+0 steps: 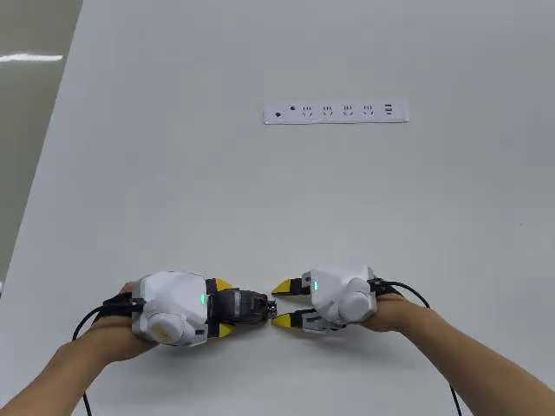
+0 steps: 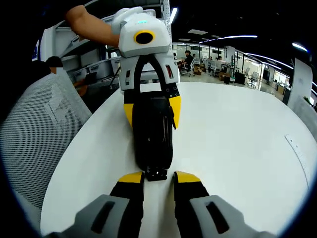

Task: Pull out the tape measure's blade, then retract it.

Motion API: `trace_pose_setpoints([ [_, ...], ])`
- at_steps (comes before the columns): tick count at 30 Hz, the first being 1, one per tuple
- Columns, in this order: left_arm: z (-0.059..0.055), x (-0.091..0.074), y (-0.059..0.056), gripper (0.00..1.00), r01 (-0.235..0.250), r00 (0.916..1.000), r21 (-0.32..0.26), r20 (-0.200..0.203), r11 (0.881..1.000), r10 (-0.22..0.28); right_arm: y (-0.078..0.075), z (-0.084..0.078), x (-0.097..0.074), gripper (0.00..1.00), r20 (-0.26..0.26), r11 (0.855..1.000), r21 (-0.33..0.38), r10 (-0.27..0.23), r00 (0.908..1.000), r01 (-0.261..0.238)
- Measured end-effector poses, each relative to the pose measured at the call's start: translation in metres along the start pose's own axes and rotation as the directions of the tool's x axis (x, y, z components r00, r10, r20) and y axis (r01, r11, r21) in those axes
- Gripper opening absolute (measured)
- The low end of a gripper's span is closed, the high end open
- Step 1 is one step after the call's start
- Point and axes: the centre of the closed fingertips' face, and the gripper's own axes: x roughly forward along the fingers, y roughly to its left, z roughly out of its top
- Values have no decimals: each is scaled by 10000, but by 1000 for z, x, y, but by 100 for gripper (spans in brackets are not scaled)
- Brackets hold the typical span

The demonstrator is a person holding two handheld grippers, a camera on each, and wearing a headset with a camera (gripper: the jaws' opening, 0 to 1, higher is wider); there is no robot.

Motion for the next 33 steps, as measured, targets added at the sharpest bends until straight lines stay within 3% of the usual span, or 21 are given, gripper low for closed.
trace_pose_setpoints([
  [6, 0, 0, 1, 30, 71, 9999, -107, 140, 9999, -69, 5, 1, 1, 15, 47, 9993, -146, 358, 9993, -357],
  [18, -2, -2, 2, 30, 56, 9981, -421, 613, 9991, -31, 4, 4, 2, 13, 46, 9983, -532, 235, 9997, -232],
  [33, -2, -2, 1, 30, 115, 9978, -539, 663, 9985, -79, 5, 4, 1, 11, -348, 9975, -566, 403, 9986, -422],
])
